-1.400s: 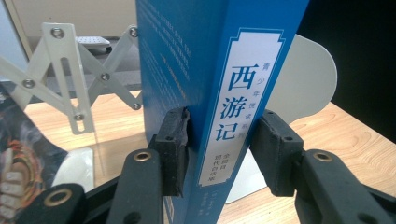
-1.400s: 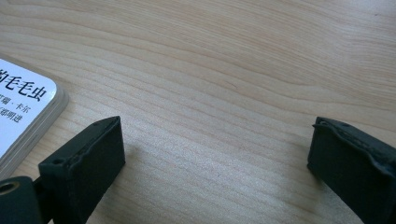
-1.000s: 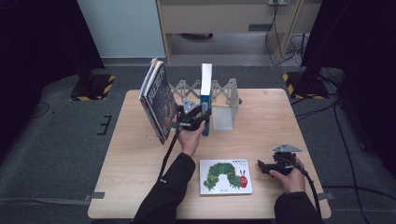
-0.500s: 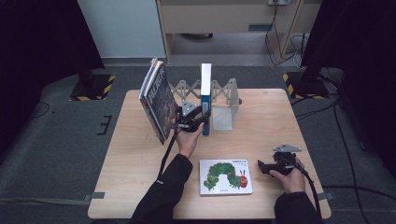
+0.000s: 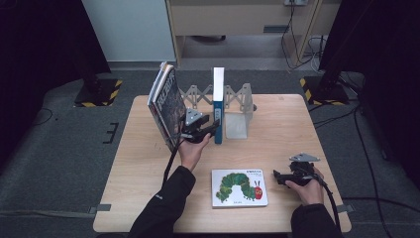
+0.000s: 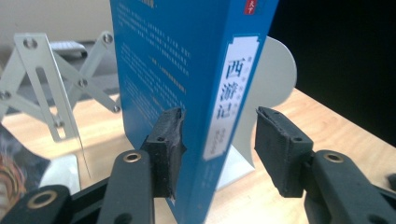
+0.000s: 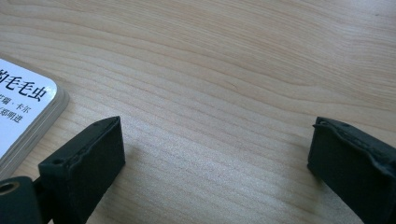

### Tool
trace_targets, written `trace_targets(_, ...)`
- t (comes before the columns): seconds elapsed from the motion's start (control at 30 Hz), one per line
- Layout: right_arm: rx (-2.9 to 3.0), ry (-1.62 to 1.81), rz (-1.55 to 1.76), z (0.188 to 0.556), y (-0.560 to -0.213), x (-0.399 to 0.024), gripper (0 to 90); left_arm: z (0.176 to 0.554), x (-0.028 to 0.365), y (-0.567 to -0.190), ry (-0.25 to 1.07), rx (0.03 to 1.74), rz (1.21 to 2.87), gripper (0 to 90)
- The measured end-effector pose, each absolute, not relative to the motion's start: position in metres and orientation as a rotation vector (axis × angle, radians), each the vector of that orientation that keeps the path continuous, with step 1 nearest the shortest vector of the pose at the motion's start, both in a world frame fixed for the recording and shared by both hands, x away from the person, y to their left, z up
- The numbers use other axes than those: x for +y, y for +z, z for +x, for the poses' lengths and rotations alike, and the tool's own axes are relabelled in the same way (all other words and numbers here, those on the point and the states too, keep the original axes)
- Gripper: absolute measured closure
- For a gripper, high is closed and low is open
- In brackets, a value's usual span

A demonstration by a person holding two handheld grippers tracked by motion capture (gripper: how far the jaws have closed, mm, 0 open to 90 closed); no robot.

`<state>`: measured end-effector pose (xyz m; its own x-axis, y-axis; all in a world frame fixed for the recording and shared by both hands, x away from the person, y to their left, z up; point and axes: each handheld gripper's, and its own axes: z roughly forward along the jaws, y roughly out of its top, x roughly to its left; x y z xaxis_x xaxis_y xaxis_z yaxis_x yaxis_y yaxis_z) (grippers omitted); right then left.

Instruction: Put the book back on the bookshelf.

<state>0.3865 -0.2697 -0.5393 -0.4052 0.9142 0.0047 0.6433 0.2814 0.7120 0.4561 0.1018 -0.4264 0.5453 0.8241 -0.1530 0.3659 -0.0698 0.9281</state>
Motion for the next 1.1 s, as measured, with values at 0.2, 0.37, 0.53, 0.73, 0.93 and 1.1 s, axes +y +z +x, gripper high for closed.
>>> trace_targets(0.2, 2.149, 0.899, 1.408, 0.387, -0.539, -0.269, 2.9, 0.443, 0.111, -0.426, 0.450, 1.010, 1.719, 47.3)
trace_targets(0.37, 2.146, 0.896, 1.411, 0.387, -0.539, -0.269, 2.8, 0.435, 0.122, -0.426, 0.433, 1.008, 1.774, 41.6)
trace_targets(0.53, 2.132, 0.888, 1.415, 0.385, -0.539, -0.269, 5.3, 0.418, 0.133, -0.431, 0.396, 1.000, 1.825, 38.5)
trace_targets(0.73, 2.167, 0.870, 1.400, 0.381, -0.533, -0.266, 17.1, 0.396, 0.148, -0.441, 0.382, 0.998, 1.891, 36.0)
trace_targets(0.93, 2.169, 0.879, 1.386, 0.376, -0.527, -0.263, 21.4, 0.378, 0.156, -0.455, 0.324, 1.033, 1.921, 33.7)
trace_targets(1.1, 2.144, 0.978, 1.394, 0.367, -0.521, -0.260, 23.6, 0.371, 0.152, -0.474, 0.283, 1.030, 1.980, 32.3)
